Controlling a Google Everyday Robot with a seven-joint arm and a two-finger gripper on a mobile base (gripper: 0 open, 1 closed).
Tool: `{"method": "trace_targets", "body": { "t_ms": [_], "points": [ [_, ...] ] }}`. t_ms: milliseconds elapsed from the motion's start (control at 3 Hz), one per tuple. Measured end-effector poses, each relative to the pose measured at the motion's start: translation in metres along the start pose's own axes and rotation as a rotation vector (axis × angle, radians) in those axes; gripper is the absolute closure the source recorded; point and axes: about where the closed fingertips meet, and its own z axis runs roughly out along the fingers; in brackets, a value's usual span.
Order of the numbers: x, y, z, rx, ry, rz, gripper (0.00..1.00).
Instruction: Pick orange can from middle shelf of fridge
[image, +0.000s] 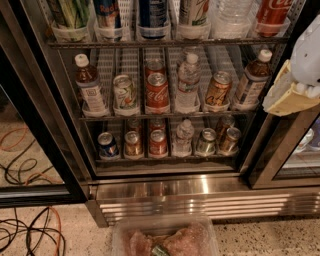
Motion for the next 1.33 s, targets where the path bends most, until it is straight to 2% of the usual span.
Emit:
{"method": "trace_targets", "body": {
  "t_ms": [333,667,1333],
  "points": [
    [0.0000,0.0000,0.0000,0.000,0.000,0.000,1.00],
    [-0.0010,-0.0008,-0.0014,0.007,-0.002,-0.001,0.86],
    [-0.0010,-0.0009,-0.0014,0.007,-0.002,-0.001,0.39]
  ]
}}
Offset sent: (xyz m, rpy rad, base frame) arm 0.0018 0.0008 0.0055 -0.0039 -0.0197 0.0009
